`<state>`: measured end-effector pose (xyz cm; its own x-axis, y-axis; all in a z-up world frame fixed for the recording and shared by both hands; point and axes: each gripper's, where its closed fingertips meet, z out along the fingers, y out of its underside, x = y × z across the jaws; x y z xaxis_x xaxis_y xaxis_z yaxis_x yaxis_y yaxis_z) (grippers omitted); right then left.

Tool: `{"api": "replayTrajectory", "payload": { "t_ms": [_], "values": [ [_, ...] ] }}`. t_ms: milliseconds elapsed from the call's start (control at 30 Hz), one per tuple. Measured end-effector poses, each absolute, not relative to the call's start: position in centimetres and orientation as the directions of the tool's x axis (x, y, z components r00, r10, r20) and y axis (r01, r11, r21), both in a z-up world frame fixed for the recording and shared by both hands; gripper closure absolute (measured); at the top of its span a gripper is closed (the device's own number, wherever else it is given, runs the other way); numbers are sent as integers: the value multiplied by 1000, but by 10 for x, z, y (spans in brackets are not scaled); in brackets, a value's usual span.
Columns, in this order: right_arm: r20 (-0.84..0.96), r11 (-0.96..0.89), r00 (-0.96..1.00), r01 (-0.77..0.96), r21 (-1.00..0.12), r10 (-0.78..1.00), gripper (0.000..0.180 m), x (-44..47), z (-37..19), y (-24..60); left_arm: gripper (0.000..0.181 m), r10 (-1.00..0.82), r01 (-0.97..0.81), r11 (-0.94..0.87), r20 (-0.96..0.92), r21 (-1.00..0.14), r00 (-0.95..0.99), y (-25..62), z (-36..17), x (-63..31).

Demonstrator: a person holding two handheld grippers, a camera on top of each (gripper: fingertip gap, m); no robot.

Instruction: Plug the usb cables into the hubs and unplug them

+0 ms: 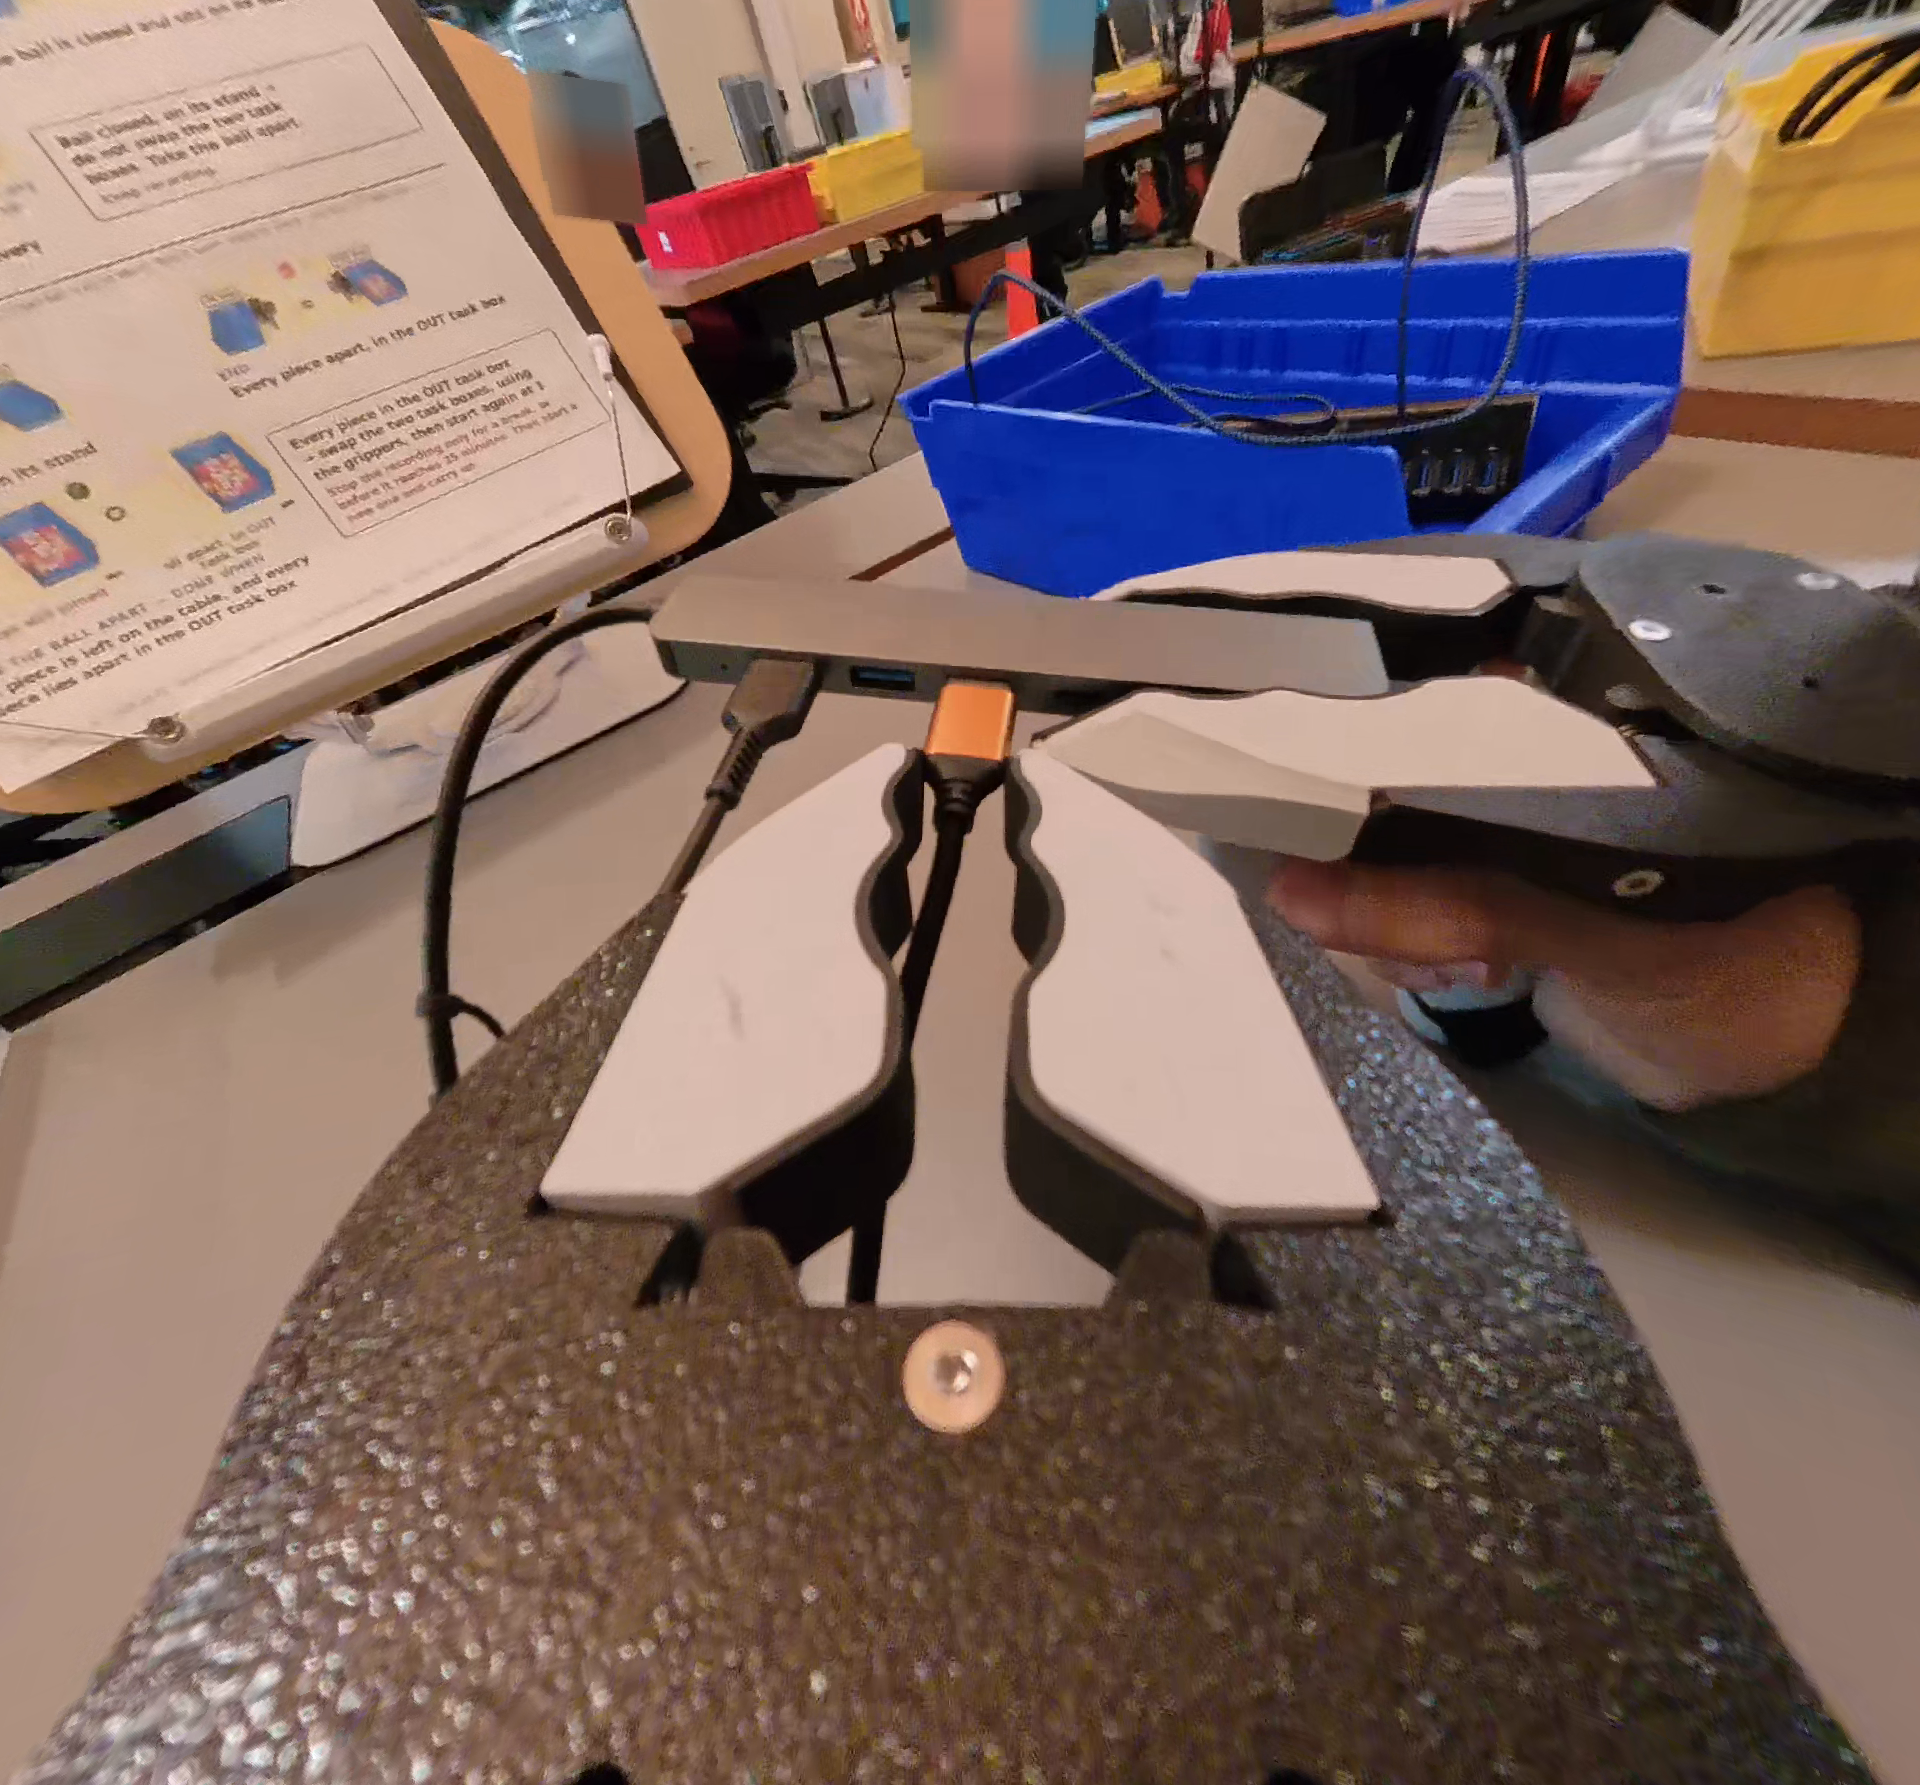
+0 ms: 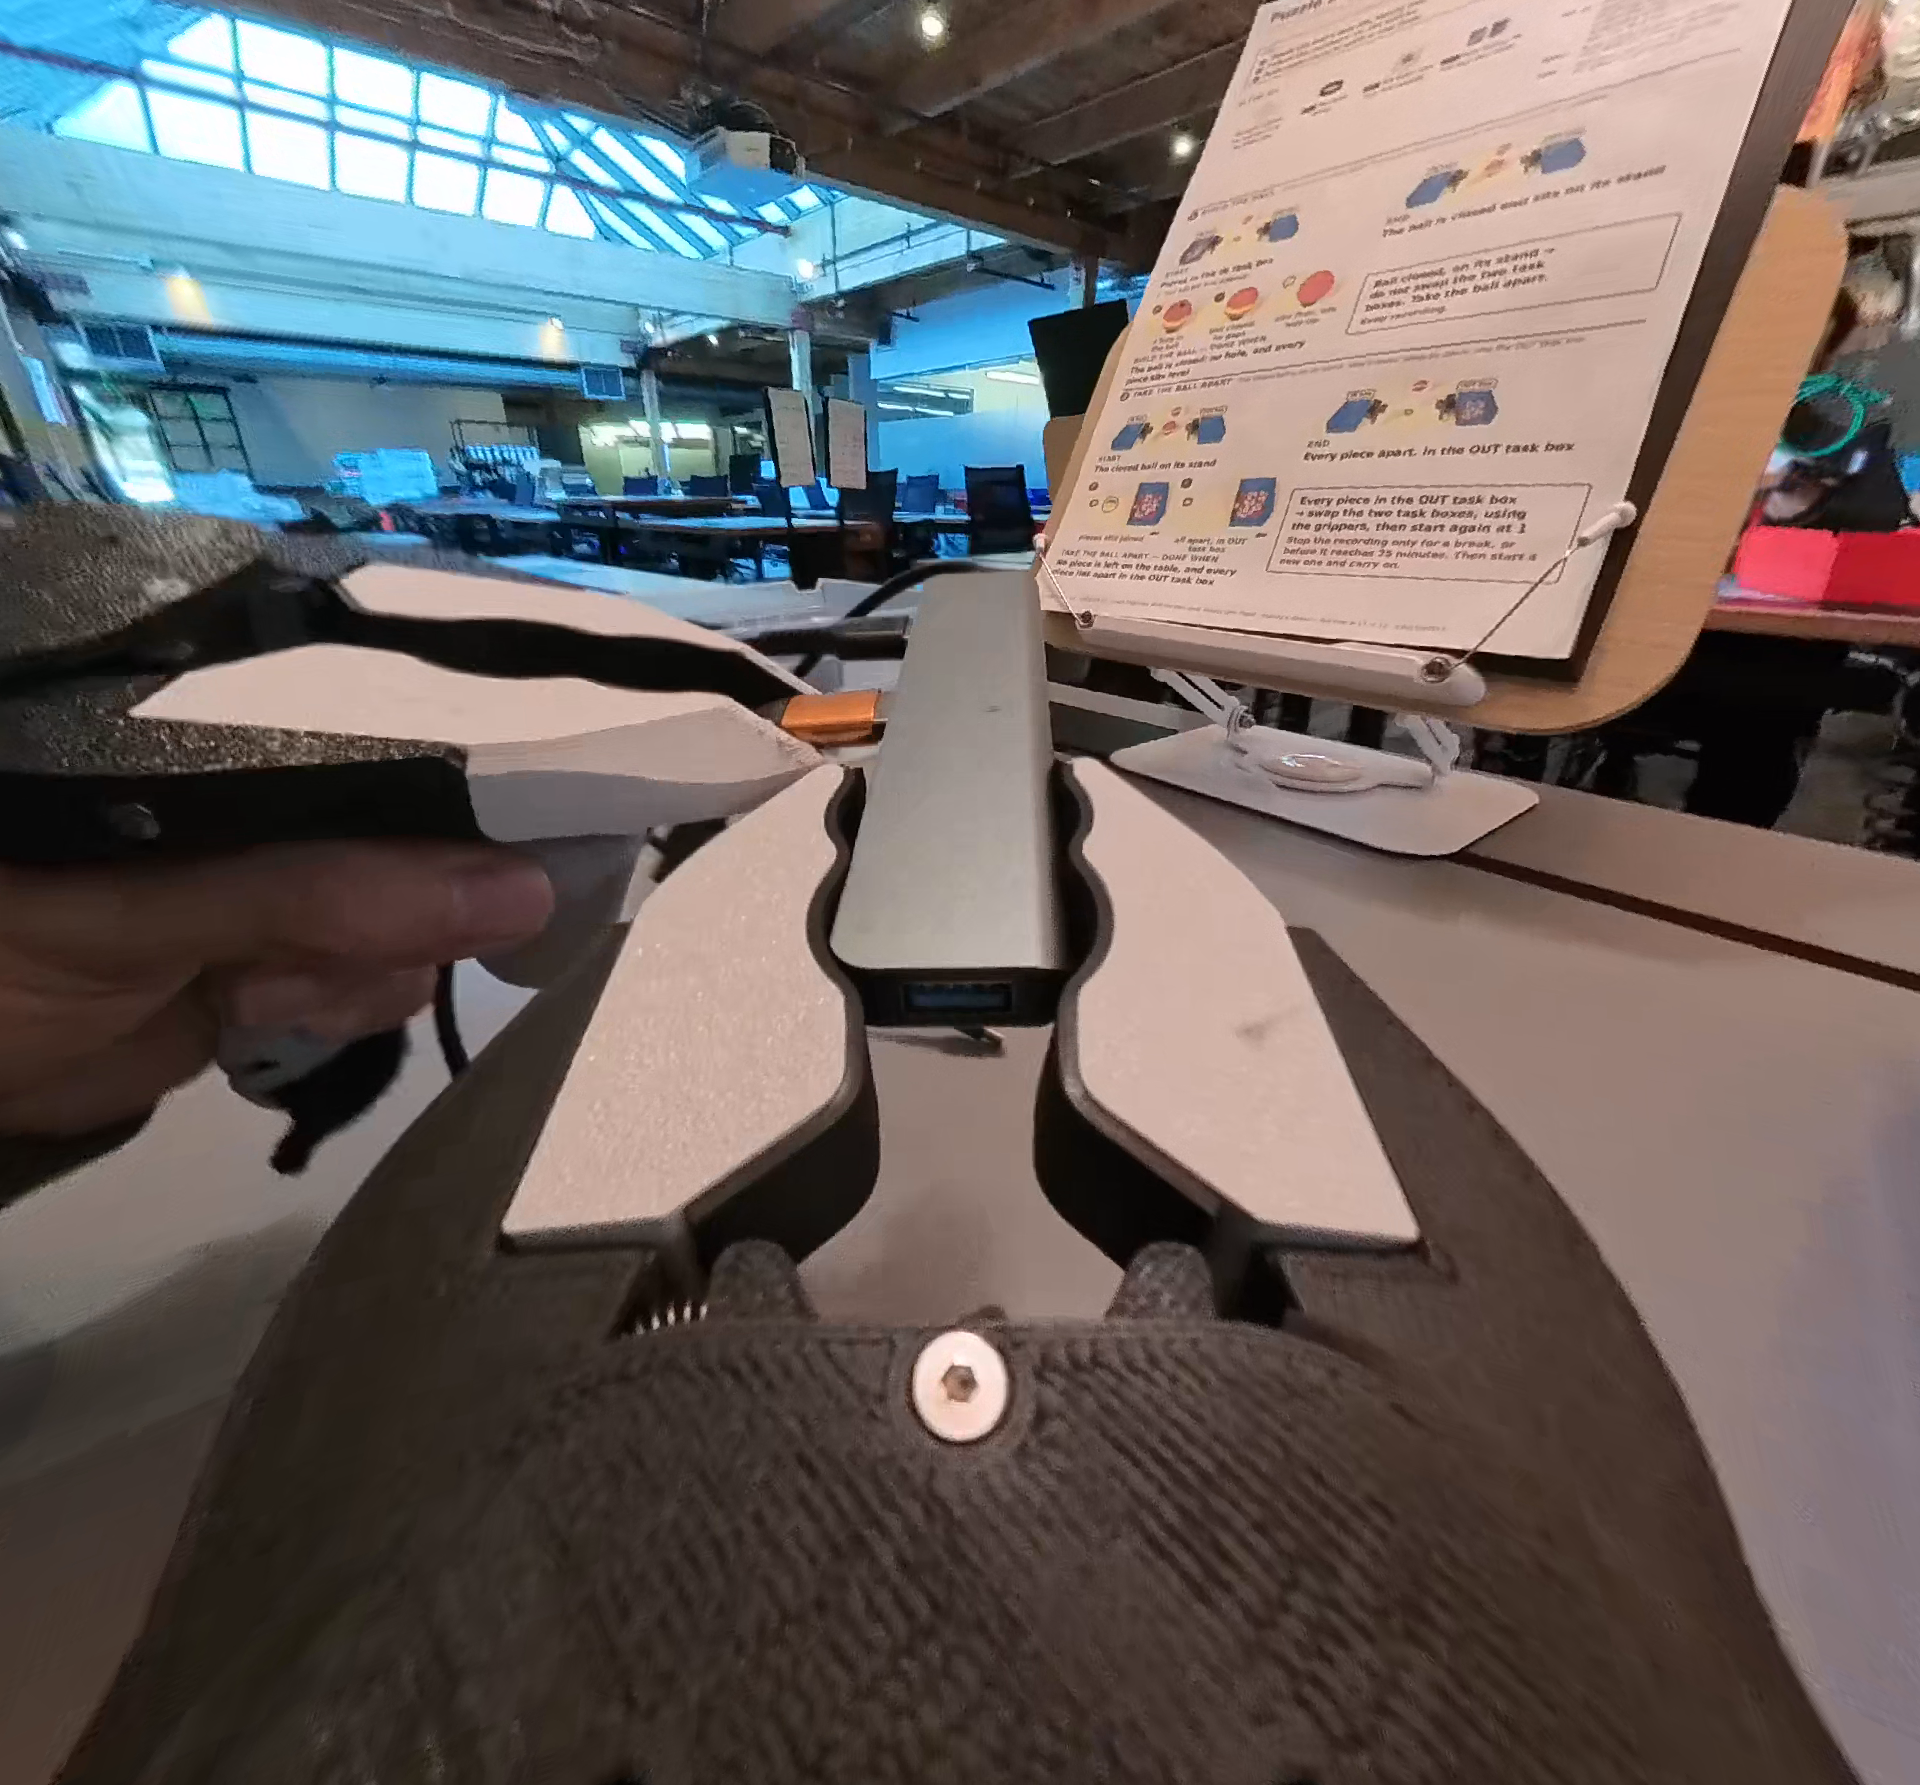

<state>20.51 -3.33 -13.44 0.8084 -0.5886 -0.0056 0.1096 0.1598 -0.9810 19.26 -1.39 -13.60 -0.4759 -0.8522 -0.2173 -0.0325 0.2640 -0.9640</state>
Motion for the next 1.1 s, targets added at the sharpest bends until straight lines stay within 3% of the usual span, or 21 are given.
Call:
{"api": "replayTrajectory", "payload": {
  "t_ms": [133, 567, 933, 1100],
  "values": [
    [-64, 200, 826, 60, -978, -561, 145, 205, -134, -34, 167, -851, 13, 258, -234, -966, -471, -16, -133, 193],
    [-4, 122, 784, 91, -988, -620, 145, 207, -139, -33, 167, -815, -24, 331, -274, -943, -510, -14, -138, 198],
    [-35, 141, 802, 62, -988, -597, 144, 209, -139, -33, 167, -801, -25, 285, -224, -958, -555, -15, -136, 200],
    [-17, 122, 783, 75, -990, -621, 144, 211, -140, -35, 167, -775, -26, 398, -321, -917, -544, -16, -136, 201]
  ]
}}
